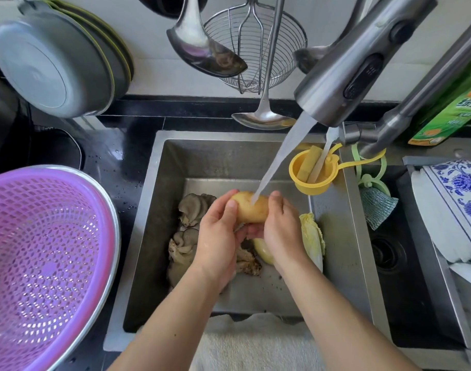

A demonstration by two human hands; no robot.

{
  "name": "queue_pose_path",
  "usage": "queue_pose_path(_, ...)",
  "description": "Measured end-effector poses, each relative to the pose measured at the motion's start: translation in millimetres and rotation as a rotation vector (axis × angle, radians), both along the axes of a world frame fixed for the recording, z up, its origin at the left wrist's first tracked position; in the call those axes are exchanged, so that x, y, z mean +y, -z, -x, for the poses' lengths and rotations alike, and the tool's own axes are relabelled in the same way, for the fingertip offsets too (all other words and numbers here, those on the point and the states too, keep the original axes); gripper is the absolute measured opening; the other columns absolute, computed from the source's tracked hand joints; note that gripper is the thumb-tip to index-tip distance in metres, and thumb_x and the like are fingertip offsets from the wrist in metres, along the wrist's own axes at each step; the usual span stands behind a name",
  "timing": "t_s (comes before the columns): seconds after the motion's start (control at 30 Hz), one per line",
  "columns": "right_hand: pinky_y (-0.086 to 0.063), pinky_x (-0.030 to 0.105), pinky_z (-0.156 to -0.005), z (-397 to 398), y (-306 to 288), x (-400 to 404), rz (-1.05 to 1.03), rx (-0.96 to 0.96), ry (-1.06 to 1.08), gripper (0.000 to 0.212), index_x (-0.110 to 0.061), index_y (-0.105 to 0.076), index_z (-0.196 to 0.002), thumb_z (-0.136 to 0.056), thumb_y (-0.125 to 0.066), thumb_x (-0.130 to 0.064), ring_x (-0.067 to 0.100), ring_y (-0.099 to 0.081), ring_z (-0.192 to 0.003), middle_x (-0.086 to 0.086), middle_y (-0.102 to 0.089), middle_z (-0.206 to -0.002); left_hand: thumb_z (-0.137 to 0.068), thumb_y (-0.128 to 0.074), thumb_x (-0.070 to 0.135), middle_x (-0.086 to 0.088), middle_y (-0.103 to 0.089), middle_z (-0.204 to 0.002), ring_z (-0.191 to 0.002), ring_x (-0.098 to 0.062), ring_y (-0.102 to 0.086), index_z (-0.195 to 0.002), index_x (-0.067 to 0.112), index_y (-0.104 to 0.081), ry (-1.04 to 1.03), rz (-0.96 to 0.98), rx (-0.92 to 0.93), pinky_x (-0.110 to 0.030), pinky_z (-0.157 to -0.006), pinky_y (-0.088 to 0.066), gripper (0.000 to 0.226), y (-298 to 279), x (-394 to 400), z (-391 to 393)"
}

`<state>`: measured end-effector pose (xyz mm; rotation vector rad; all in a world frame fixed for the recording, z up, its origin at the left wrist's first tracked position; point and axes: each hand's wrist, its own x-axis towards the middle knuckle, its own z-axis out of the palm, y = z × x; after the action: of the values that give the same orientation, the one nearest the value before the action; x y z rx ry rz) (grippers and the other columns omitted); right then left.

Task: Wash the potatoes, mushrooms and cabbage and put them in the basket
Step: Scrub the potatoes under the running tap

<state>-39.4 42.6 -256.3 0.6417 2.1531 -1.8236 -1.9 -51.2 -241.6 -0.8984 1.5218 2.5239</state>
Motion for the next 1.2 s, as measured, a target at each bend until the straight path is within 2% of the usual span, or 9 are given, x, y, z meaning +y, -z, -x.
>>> queue_pose_path(0.13,-0.064,0.044,-0.072,-10,-9,3,0.061,0.032,-0.15,0.026,-0.025,-0.062,-0.11,-0.103,-0.052,-0.048,0.024,-0.074,-0.079,0.007,-0.074,-0.092,-0.113,-0.043,0.019,-0.02,-0.073,-0.121,-0.099,-0.029,-0.073,-0.133,0.014,-0.061,-0.011,0.008,0.014,-0.036,-0.075,-0.061,0.028,-1,-3,-2)
queue_pose_path(0.23,-0.054,0.031,-0.071,-9,-12,-3,-0.037,0.05,-0.071,0.028,-0.023,-0.057,-0.109,-0.097,-0.061,-0.048,0.013,-0.066,-0.088,-0.006,-0.066,-0.1,-0.11,-0.049,0.012,-0.017,-0.075,-0.12,-0.109,-0.029,-0.074,-0.126,0.013,-0.066,0.005,0.051,0.051,-0.033,-0.085,-0.06,0.023,2,10,-10)
queue_pose_path(0.4,-0.057,0.058,-0.082,2,-10,-7,-0.054,-0.009,0.117,0.043,-0.025,-0.059,-0.083,-0.095,-0.031,-0.055,0.039,-0.068,-0.091,0.007,-0.067,-0.092,-0.109,-0.048,0.009,-0.013,-0.075,-0.115,-0.099,-0.024,-0.073,-0.126,0.013,-0.065,0.009,0.076,0.078,-0.033,-0.081,-0.062,0.024,4,13,-13)
queue_pose_path(0.53,-0.062,0.054,-0.082,-8,1,-3,0.011,-0.004,-0.019,0.042,-0.044,-0.063,-0.092,-0.089,-0.031,-0.071,0.031,-0.073,-0.093,0.004,-0.069,-0.104,-0.112,-0.041,0.019,-0.017,-0.073,-0.118,-0.094,-0.025,-0.071,-0.132,0.02,-0.062,-0.002,0.003,0.0,-0.037,-0.078,-0.06,0.028,-1,3,-3)
queue_pose_path(0.7,-0.062,0.042,-0.09,-19,-3,4,0.032,0.071,-0.189,0.034,-0.022,-0.062,-0.133,-0.111,-0.039,-0.031,0.016,-0.068,-0.105,0.001,-0.068,-0.119,-0.111,-0.048,0.027,-0.015,-0.067,-0.13,-0.112,-0.033,-0.07,-0.135,0.036,-0.053,0.071,-0.084,-0.054,-0.042,-0.093,-0.058,0.027,-2,2,-2)
queue_pose_path(0.8,-0.064,0.045,-0.083,-18,-3,10,0.119,0.037,-0.166,0.029,-0.026,-0.065,-0.128,-0.111,-0.042,-0.026,0.023,-0.072,-0.105,0.006,-0.07,-0.123,-0.107,-0.056,0.013,-0.015,-0.068,-0.124,-0.103,-0.027,-0.072,-0.143,0.033,-0.048,0.151,-0.059,0.006,-0.038,-0.088,-0.059,0.042,3,-3,-7)
queue_pose_path(0.9,-0.062,0.044,-0.09,-19,-4,13,0.169,0.014,-0.12,0.031,-0.023,-0.067,-0.13,-0.111,-0.044,-0.024,0.022,-0.071,-0.112,0.006,-0.069,-0.127,-0.099,-0.064,-0.004,-0.012,-0.067,-0.118,-0.101,-0.024,-0.067,-0.147,0.035,-0.046,0.244,-0.007,0.035,-0.041,-0.098,-0.056,0.064,6,-6,-11)
queue_pose_path(1.07,-0.059,0.041,-0.099,-26,-7,10,0.126,0.1,-0.158,0.036,-0.024,-0.061,-0.141,-0.106,-0.056,-0.024,0.013,-0.068,-0.117,-0.009,-0.068,-0.128,-0.111,-0.049,0.034,-0.008,-0.07,-0.132,-0.119,-0.027,-0.069,-0.142,0.041,-0.052,0.14,-0.047,-0.037,-0.045,-0.111,-0.05,0.032,4,-5,0)
queue_pose_path(1.2,-0.054,0.039,-0.106,-34,-6,7,0.018,0.214,-0.199,0.045,-0.037,-0.064,-0.13,-0.095,-0.07,-0.009,0.008,-0.065,-0.121,-0.009,-0.068,-0.132,-0.112,-0.036,0.042,-0.012,-0.075,-0.12,-0.109,-0.031,-0.073,-0.122,0.03,-0.067,-0.012,-0.04,-0.185,-0.054,-0.106,-0.054,0.035,1,0,14)
